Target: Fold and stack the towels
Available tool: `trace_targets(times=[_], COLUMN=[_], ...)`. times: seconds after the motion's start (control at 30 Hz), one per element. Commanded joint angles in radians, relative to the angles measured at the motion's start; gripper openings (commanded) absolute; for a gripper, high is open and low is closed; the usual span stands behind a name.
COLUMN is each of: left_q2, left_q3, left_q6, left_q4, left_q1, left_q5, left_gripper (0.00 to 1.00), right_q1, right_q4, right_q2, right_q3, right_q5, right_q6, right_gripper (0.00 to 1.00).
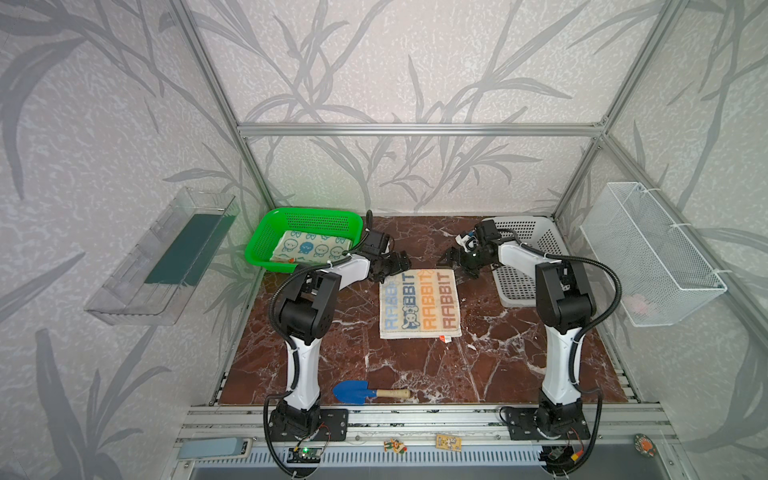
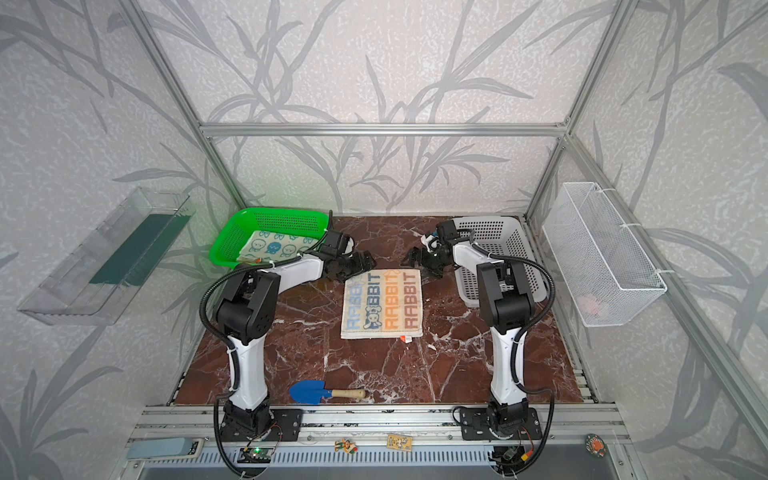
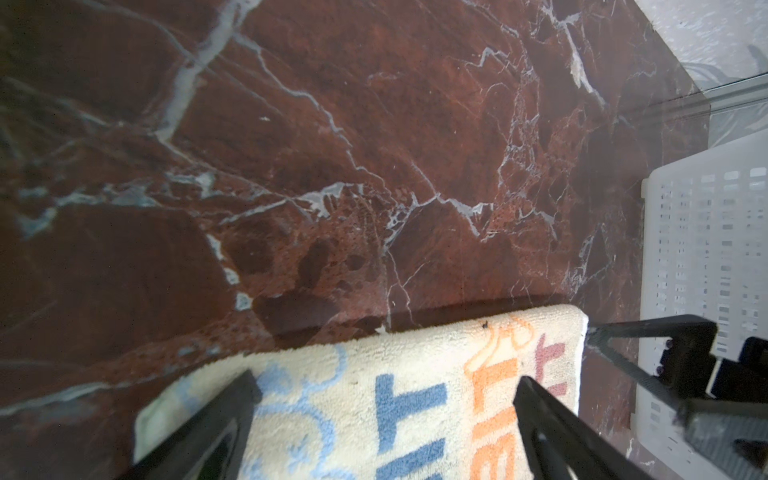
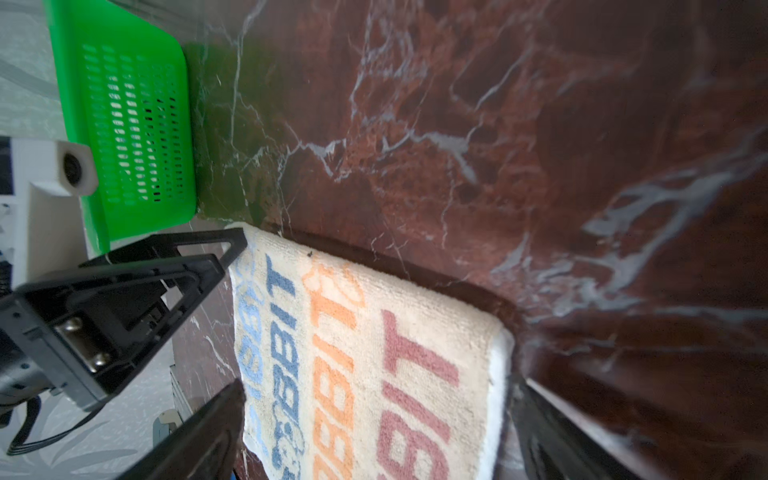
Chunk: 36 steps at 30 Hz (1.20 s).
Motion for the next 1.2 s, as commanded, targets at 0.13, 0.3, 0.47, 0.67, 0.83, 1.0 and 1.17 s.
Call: trace_targets(times=[0.13,0.3,0.47,0.67,0.83,1.0,1.17], left_q2=[0.054,0.059,0.058,0.057,0.051,0.063,0.07], left_q3=[0.013,0.021,0.02,0.042,0.08,0.113,0.167], left_q6=[0.009,0.009,0.02,0.085,0.148,0.19,0.237], left_q4=[-0.135,-0.14,-0.144,-0.199,-0.267,-0.302,-0.361], left_q1=[-0.011,-0.013,-0.013,0.001,0.014,0.027,0.035], left_q5=[-0.046,-0.05,-0.05,-0.063,-0.096,-0.128,-0.164], left_gripper=[0.99,0.99,0.99,0.99,0.99,0.99,0.99], right_q1=[0.023,0.043,0.044,0.031,0.017,0.013,0.011], right_q4=[-0.024,-0.018,-0.065,-0.096,-0.105,-0.103,-0.104], right_q2=[0.032,0.094,0.159,0.176,0.174,0.171,0.162], right_q3=[0.064,0.1,0.149,0.16,0.143,0.133,0.143], right_q5=[-0.047,-0.052,-0.002,0.03,0.038,0.032,0.014], right_q6=[0.036,0.051,0.02,-0.006,-0.013,-0.021,-0.028], right_gripper=[0.99,0.99,0.99,0.99,0.99,0.99,0.99])
